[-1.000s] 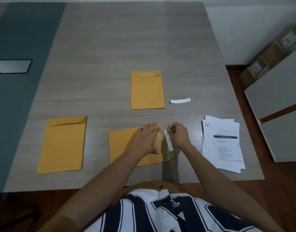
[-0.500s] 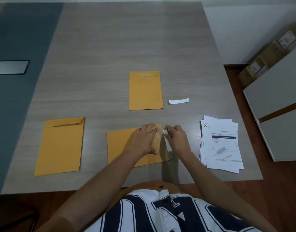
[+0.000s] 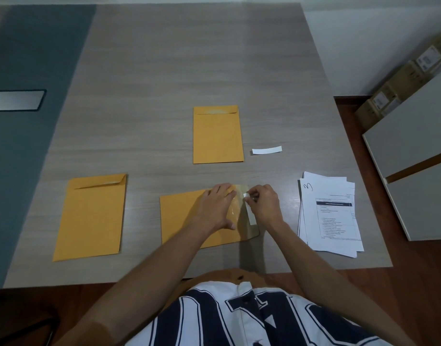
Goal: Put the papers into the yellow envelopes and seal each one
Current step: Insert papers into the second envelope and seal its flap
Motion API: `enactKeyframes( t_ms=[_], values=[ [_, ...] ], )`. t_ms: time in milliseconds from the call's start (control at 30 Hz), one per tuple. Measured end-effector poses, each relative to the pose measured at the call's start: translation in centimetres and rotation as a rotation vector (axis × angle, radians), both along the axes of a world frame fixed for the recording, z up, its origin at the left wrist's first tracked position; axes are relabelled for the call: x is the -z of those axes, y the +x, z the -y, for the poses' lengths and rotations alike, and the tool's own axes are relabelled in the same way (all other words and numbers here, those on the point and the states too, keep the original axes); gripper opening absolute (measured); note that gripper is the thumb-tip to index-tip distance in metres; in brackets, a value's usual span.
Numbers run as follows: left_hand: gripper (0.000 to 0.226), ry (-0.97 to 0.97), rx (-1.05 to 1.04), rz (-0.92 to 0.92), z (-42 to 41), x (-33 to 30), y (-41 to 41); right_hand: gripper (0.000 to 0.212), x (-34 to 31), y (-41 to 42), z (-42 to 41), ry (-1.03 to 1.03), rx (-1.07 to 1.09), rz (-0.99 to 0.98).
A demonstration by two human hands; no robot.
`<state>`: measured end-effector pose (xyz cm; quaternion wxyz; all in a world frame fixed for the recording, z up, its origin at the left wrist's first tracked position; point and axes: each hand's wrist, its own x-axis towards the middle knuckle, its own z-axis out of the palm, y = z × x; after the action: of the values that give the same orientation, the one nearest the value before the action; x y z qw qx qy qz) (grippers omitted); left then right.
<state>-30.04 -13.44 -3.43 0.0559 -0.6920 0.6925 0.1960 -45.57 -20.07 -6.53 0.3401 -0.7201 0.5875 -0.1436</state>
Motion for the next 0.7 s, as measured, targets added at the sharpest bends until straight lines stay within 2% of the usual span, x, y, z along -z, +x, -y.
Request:
enactKeyframes(
  t_ms=[300,700],
  values=[
    [0.105,0.004,0.0,0.002,0.0,0.0,-0.1,0.017,0.2,0.2,0.6,0.049,0.037,0.006],
    [0.105,-0.004,0.004,0.003,-0.1,0.0,0.0,0.007,-0.7,0.2,0.9,0.101,0.032,0.116]
  ],
)
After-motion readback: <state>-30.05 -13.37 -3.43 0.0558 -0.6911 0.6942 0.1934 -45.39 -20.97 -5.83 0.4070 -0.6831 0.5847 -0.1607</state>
